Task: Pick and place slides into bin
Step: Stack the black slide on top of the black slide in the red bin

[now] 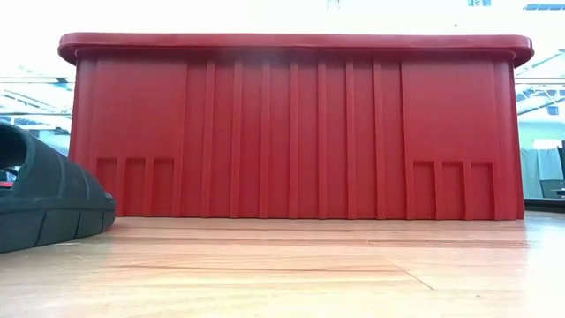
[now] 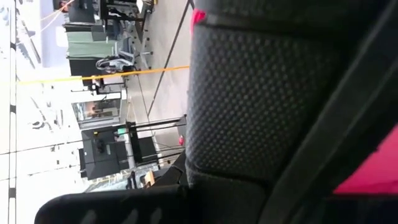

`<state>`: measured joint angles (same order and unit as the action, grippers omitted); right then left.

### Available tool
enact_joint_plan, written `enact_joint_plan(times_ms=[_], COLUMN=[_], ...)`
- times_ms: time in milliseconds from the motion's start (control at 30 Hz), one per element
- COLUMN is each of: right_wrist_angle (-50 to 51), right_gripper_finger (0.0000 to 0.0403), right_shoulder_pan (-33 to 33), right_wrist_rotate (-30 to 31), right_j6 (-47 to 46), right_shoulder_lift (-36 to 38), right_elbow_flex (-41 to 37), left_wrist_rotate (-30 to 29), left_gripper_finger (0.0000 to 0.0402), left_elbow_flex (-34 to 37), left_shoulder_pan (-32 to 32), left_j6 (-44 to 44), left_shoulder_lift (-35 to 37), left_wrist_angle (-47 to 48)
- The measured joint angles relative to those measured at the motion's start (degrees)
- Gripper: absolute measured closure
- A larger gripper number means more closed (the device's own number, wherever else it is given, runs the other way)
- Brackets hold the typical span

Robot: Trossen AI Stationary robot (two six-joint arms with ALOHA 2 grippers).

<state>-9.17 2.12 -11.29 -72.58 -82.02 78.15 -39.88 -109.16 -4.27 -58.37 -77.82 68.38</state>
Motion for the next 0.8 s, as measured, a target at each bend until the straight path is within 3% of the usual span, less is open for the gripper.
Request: enact_joint_plan(times_ms=[333,800], right_wrist_angle=[-6.1,-7.2], right_gripper_finger=[0.0174,0.0257], right_shoulder_pan=[-0.4,0.7], right_wrist_rotate=[0.0,0.7], right_j6=[-0.2,0.0], right_shoulder_lift=[0.0,0.0], right_elbow_flex=[0.0,-0.1], left_wrist_rotate=[0.1,1.7], left_gripper_finger=[0.0348,0.0348], left_elbow_flex=[0.0,-0.2], left_shoulder_pan=[0.0,0.1], left_j6=[0.5,-0.9], left_shoulder_lift=[0.0,-2.1], left_wrist_angle=[0.1,-3.3])
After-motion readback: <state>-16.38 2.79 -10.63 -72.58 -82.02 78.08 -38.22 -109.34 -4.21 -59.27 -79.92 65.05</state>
